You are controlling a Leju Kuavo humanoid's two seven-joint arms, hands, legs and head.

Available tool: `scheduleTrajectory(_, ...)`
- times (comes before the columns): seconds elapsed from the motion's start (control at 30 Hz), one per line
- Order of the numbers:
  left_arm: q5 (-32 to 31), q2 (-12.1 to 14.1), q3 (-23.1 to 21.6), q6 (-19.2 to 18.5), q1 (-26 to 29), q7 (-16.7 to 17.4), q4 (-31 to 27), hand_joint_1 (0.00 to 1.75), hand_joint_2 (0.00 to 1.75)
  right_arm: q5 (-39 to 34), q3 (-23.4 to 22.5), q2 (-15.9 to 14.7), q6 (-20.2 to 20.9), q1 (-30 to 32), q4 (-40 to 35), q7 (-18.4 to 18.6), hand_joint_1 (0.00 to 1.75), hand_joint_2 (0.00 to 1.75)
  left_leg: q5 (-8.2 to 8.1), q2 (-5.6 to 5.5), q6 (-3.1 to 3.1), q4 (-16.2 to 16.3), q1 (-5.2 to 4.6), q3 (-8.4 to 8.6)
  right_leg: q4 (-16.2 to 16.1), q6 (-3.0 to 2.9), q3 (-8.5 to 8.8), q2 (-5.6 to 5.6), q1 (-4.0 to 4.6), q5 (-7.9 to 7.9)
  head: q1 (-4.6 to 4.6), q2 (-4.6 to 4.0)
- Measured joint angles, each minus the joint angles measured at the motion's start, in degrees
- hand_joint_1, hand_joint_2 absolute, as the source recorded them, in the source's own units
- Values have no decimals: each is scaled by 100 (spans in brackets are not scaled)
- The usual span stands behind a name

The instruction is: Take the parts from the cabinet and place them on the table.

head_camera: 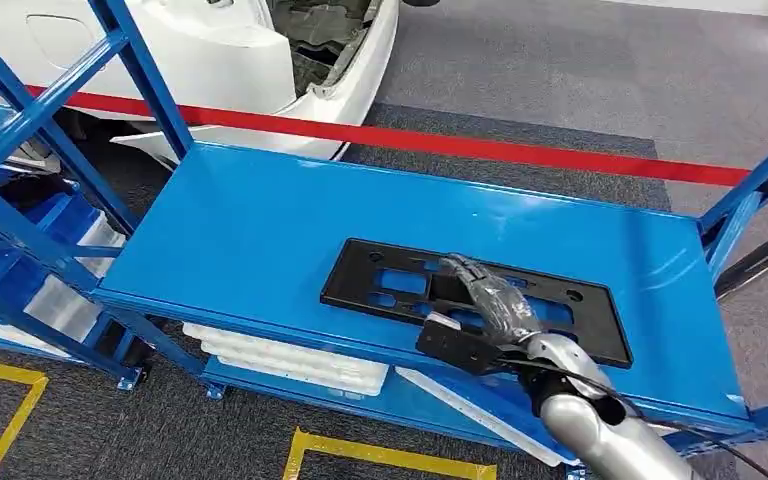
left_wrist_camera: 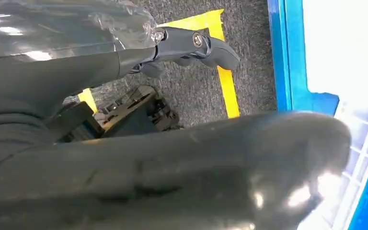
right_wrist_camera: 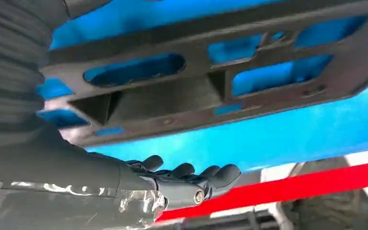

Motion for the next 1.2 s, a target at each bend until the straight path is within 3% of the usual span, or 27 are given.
scheduleTrajectory(0.2, -2, 0, 0, -24, -14, 64, 0, 0, 0, 893, 28, 9, -46, -61, 193, 304, 0, 175, 0, 0, 0, 0, 0, 0, 0, 0, 0, -1, 1, 0, 0, 0)
scheduleTrajectory(0.4, -24, 0, 0, -44, -50, 118, -11, 0, 0, 1109, 96, 72, -74, -124, 485, 331, 0, 175, 0, 0, 0, 0, 0, 1, 0, 0, 2, -1, 1, 0, -2, 0)
scheduleTrajectory(0.8, -87, 0, 0, -59, -86, 212, -55, 0, 0, 613, 142, 269, -273, -141, 914, -80, 0, 175, 0, 0, 0, 0, 0, 3, 0, 0, 4, -1, 1, 0, 0, 0)
scheduleTrajectory(1.2, -103, 0, 0, -44, -88, 230, -55, 0, 0, 351, 149, 376, -343, -170, 1097, -227, 0, 175, 0, 0, 0, 0, 0, 4, 0, 0, 5, -1, 1, 0, -2, 0)
